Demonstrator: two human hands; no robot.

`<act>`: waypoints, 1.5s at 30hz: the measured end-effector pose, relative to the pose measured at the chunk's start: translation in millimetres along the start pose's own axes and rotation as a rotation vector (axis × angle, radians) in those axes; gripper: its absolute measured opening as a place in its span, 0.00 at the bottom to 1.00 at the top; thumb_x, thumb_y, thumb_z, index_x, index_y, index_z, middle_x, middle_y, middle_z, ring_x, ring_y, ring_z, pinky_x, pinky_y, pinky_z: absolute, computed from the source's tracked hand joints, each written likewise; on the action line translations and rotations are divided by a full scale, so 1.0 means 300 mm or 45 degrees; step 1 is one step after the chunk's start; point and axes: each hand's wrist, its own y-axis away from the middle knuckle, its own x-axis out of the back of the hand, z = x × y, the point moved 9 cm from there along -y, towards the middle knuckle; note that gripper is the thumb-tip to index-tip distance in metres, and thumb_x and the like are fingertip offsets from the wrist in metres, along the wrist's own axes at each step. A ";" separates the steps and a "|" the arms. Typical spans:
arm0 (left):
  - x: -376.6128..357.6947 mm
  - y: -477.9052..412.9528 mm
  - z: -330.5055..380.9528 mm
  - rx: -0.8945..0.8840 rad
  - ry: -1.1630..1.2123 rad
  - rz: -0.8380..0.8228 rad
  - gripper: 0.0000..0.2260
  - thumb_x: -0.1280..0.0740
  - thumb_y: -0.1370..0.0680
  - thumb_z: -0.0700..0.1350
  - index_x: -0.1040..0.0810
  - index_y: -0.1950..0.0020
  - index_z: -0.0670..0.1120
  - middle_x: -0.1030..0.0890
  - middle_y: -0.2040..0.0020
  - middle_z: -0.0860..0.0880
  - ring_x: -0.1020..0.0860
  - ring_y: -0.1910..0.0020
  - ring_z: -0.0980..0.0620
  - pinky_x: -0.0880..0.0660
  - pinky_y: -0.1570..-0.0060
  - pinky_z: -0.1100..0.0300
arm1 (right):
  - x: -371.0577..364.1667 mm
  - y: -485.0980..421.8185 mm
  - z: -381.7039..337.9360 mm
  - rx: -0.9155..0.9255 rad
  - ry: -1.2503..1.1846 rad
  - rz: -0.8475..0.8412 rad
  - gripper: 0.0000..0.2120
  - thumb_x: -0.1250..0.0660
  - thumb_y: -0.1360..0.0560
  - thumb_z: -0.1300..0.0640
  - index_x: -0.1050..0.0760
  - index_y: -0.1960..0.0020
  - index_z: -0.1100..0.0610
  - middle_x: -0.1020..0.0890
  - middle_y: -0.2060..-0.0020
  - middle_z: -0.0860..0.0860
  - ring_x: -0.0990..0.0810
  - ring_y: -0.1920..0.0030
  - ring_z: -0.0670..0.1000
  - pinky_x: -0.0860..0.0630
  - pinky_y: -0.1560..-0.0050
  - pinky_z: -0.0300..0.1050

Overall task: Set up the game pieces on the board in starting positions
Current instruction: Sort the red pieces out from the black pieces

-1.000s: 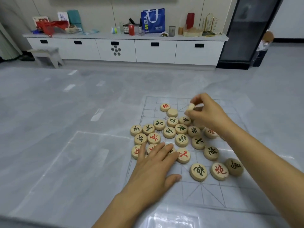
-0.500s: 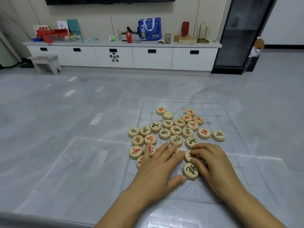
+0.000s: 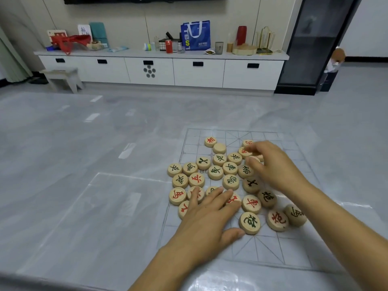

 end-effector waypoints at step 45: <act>0.032 0.015 -0.103 0.341 -0.070 0.192 0.41 0.69 0.37 0.68 0.42 0.28 0.59 0.46 0.24 0.58 0.52 0.25 0.59 0.57 0.26 0.50 | -0.092 0.323 -0.114 0.311 0.193 0.183 0.11 0.39 0.34 0.43 0.20 0.62 0.46 0.18 0.67 0.40 0.20 0.57 0.42 0.41 0.46 0.40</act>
